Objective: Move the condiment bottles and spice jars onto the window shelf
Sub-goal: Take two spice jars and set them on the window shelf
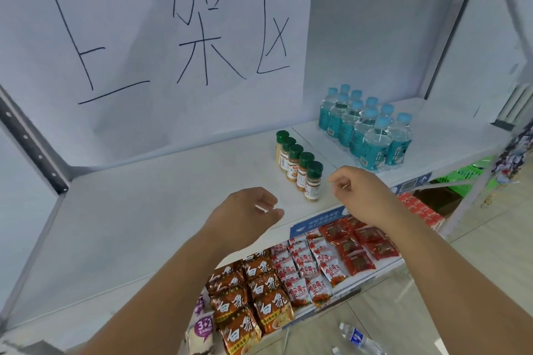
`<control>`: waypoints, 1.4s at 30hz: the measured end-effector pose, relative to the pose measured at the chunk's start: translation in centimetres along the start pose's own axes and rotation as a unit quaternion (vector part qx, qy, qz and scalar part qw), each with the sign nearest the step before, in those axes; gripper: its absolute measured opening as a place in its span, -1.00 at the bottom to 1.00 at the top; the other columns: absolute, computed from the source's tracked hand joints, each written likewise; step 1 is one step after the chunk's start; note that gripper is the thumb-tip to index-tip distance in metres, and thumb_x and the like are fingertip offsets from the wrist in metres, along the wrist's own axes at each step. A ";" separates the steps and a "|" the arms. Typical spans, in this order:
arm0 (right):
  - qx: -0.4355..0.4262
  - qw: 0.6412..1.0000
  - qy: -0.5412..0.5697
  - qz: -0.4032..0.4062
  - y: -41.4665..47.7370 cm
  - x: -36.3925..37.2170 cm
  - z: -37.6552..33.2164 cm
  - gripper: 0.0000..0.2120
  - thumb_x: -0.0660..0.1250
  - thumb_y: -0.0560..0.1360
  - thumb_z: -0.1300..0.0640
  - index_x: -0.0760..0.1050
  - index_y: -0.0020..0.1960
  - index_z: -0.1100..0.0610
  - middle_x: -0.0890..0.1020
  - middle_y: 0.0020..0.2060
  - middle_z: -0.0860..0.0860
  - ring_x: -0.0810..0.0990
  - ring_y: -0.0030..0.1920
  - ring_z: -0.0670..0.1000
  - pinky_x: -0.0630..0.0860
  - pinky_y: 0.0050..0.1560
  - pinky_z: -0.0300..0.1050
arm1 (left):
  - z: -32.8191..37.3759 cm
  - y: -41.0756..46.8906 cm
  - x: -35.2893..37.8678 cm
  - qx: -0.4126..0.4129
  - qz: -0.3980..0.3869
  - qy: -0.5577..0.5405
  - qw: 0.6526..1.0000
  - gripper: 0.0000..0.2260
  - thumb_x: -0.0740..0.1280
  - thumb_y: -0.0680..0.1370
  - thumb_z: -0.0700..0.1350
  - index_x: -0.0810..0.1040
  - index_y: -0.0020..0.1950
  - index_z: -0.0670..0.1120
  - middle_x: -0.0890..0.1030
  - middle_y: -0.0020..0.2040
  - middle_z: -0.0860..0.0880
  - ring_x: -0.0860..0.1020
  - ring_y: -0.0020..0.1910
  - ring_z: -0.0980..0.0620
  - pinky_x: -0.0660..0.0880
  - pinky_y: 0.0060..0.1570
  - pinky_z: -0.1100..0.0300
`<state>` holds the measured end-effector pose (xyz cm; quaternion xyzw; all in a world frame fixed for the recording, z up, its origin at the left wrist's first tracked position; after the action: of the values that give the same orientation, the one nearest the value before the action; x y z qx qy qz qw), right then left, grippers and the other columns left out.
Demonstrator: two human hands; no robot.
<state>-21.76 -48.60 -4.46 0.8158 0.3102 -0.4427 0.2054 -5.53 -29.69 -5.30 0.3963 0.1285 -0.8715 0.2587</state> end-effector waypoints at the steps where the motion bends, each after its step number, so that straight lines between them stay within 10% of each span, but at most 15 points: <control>1: -0.007 1.000 -0.002 -0.003 0.6 -0.3 0.4 -0.77 0.31 0.64 0.12 0.55 0.27 -0.02 0.64 0.18 -0.07 0.60 0.13 -0.03 0.53 0.22 -0.04 | 0.6 0.7 0.4 -0.005 0.008 -0.001 1.000 -0.73 0.35 0.59 0.20 0.59 0.22 0.13 0.60 0.09 0.22 0.60 0.05 0.18 0.55 0.01 0.26; 18: -0.102 0.993 -0.010 -0.064 6.8 -0.1 6.0 -0.72 0.30 0.64 0.03 0.52 0.35 -0.01 0.64 0.21 -0.07 0.61 0.16 -0.03 0.55 0.23 -0.03 | 4.5 9.2 8.6 -0.116 0.138 -0.033 0.983 -0.45 0.45 0.45 0.30 0.48 0.34 0.09 0.56 0.20 0.12 0.58 0.05 0.11 0.60 0.07 0.05; 42: -0.137 0.982 0.118 -0.061 10.8 4.9 3.3 -0.48 0.48 0.51 -0.07 0.42 0.39 0.05 0.60 0.25 -0.04 0.59 0.16 0.00 0.47 0.13 -0.14 | 2.4 5.1 4.8 -0.149 0.277 -0.085 0.945 -0.67 0.47 0.49 0.18 0.50 0.14 0.08 0.64 0.01 0.18 0.63 -0.05 0.14 0.57 -0.14 0.23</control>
<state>-14.22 -56.79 -9.70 0.8060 0.4395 -0.3081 0.2497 -6.85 -36.61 -7.46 0.2976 0.1201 -0.7669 0.5558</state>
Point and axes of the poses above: each hand's wrist, its own y-axis towards the middle knuckle, its own x-axis out of the palm, z = x × y, the point moved 5 cm from there along y, towards the middle knuckle
